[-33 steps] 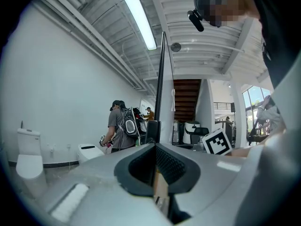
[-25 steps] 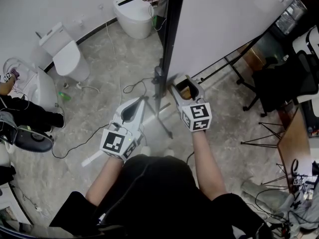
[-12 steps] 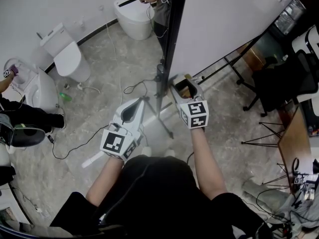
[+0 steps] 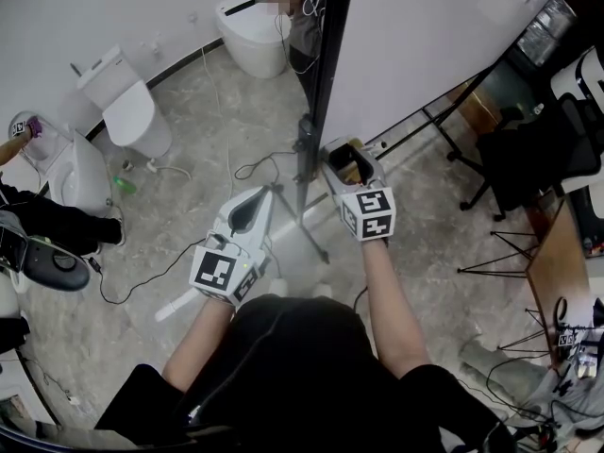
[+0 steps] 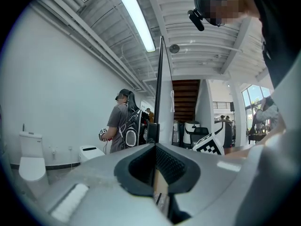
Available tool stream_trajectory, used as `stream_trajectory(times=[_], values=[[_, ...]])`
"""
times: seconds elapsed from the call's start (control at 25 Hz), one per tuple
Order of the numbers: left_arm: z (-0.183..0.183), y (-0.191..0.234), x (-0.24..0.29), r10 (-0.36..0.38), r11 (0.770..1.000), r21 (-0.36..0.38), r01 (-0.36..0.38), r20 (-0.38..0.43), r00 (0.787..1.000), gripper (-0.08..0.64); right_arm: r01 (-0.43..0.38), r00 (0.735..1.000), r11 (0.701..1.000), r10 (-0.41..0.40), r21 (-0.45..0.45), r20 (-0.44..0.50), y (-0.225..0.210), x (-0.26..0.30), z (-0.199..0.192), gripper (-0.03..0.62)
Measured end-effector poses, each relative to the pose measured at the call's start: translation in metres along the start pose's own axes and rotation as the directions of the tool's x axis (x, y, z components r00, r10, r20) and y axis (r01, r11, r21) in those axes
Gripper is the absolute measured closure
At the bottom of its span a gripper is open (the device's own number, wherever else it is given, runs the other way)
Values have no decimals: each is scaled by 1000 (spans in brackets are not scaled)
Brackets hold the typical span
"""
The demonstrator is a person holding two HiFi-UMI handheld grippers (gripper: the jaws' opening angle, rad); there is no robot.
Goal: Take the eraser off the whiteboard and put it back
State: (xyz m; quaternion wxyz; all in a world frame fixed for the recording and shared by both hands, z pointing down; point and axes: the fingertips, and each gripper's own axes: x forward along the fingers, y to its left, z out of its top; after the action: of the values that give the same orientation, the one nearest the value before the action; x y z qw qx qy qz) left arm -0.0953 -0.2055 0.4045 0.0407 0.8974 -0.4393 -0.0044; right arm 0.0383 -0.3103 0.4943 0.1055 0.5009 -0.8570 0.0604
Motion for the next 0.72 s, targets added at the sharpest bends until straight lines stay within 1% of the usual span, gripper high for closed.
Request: stream_trajectory(times=[0.16,0.32,0.36,0.4,0.48,0.72], values=[[0,-2,-1,-7,1000,-1,7,7,1000,555,5,1000,1000,-5,3,23,0,-9,6,299],[0,-10,1,-30,1000,2,30,7,1000,555,-17,998,1000,15,18,62,4,-24,17,302],[0,-12,1,-37,999,4,37,7,999,555,-18,997,1000,17,17,73,4,-28,19,313],[0,-14,2,-42,999,4,42,8,999,555,-18,996,1000,16,16,84,5,-33,21,338],[1,-18,3,-52,999,6,51,8,999,555,-16,994,1000,13,21,109,5,-44,26,413],[8,-24,5,-73,997,18,73,17,997,555,-7,983,999,1,33,186,8,-90,48,554]])
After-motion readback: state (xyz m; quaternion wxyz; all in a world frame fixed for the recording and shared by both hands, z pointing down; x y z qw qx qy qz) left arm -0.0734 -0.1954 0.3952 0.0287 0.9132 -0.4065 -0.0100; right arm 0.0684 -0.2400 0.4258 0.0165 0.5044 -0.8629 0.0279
